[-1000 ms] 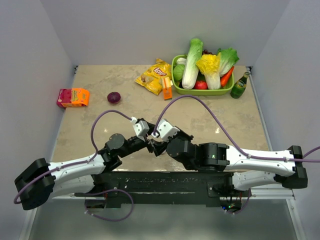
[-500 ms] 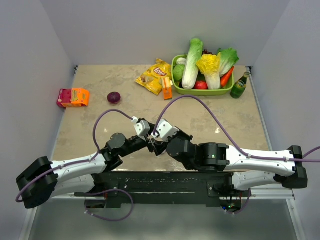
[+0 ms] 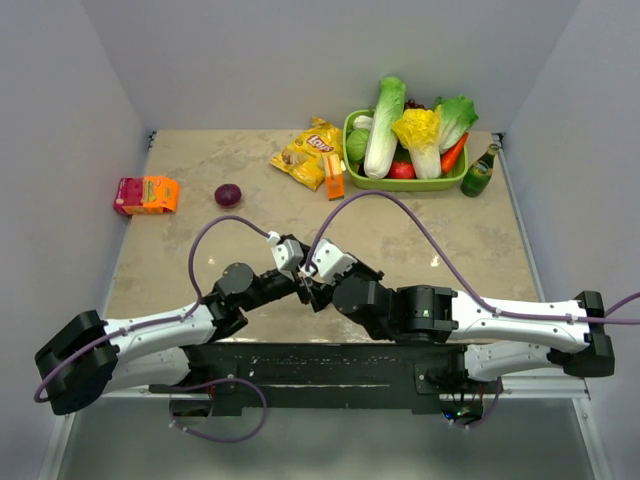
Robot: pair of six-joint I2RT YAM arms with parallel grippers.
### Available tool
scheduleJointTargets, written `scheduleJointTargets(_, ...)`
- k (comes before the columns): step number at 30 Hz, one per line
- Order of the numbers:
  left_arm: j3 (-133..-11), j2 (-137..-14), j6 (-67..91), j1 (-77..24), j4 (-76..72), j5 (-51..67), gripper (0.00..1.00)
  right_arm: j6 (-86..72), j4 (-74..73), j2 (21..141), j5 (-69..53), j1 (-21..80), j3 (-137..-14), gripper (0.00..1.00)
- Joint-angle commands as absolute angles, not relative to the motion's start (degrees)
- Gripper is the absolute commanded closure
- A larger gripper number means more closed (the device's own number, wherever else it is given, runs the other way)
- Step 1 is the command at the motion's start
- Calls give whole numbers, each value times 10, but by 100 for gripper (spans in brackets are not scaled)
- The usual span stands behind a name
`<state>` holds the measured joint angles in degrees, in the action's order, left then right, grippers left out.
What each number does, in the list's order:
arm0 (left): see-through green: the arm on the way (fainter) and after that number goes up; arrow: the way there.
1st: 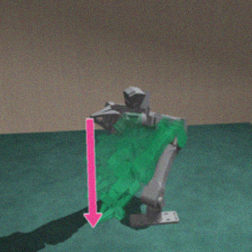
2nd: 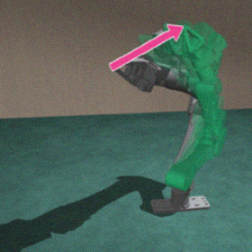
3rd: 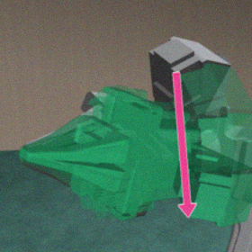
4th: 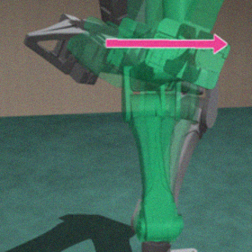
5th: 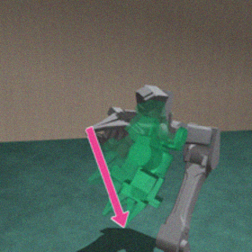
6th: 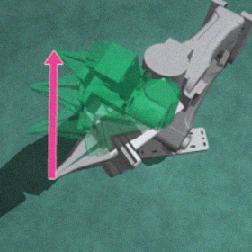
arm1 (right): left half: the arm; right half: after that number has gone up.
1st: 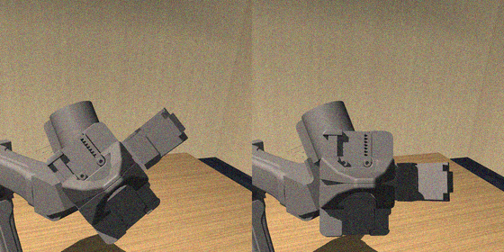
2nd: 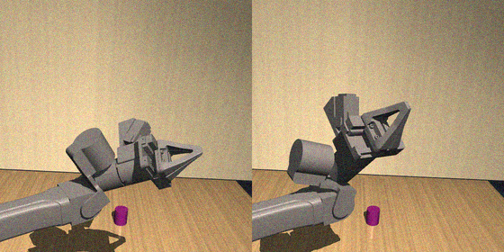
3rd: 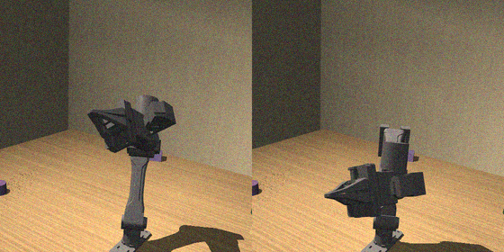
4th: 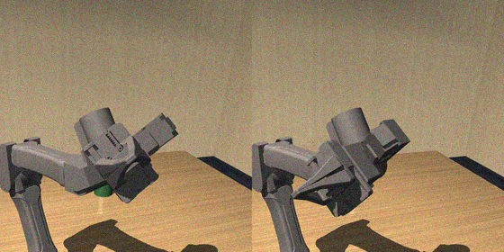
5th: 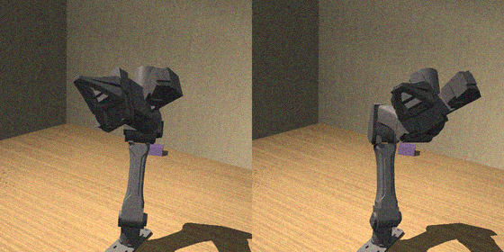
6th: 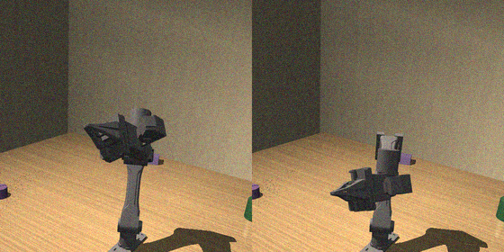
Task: Insert the wireless bluetooth earbuds into the charging case
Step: Adjust the charging case.
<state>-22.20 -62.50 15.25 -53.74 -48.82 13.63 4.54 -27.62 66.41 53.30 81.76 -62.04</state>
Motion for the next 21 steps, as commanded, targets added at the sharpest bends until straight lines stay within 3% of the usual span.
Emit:
scheduleJointTargets(1,-248,-630,138,-534,-522,156,16,43,-252,670,534,820,-645,100)
scheduleJointTargets(6,-254,-640,128,-533,-513,180,32,43,-253,670,533,820,-643,100)
scheduleJointTargets(10,-254,-645,128,-531,-512,192,38,45,-254,670,532,819,-645,100)
scheduleJointTargets(17,-260,-642,123,-530,-492,194,33,47,-258,671,528,819,-649,100)
scheduleJointTargets(21,-259,-640,120,-529,-493,196,38,48,-258,672,526,819,-651,100)
